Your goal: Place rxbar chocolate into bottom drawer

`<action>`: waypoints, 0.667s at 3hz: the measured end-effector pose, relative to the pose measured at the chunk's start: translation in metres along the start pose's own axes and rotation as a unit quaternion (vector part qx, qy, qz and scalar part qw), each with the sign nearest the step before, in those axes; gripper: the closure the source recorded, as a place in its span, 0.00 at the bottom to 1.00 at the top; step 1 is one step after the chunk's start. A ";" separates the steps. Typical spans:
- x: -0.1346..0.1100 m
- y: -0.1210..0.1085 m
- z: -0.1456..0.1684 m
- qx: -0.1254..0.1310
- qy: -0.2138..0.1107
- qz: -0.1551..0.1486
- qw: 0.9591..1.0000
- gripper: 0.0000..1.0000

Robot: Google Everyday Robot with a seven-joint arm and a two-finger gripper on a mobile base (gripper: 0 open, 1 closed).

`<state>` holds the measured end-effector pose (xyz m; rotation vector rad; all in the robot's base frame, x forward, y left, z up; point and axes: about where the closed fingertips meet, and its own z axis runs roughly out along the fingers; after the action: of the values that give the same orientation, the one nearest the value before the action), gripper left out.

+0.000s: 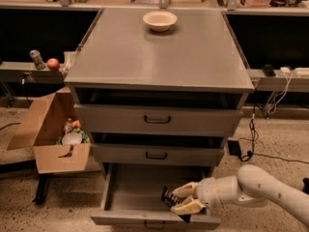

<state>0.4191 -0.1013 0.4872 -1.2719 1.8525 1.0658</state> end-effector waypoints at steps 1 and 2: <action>0.041 -0.029 0.047 0.017 -0.023 0.012 1.000 1.00; 0.041 -0.029 0.047 0.017 -0.023 0.012 1.000 1.00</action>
Offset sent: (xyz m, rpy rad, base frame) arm 0.0177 0.0146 -0.0538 0.0236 -0.0124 -0.0466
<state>0.4357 -0.0828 0.4235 -1.1981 1.8481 1.0624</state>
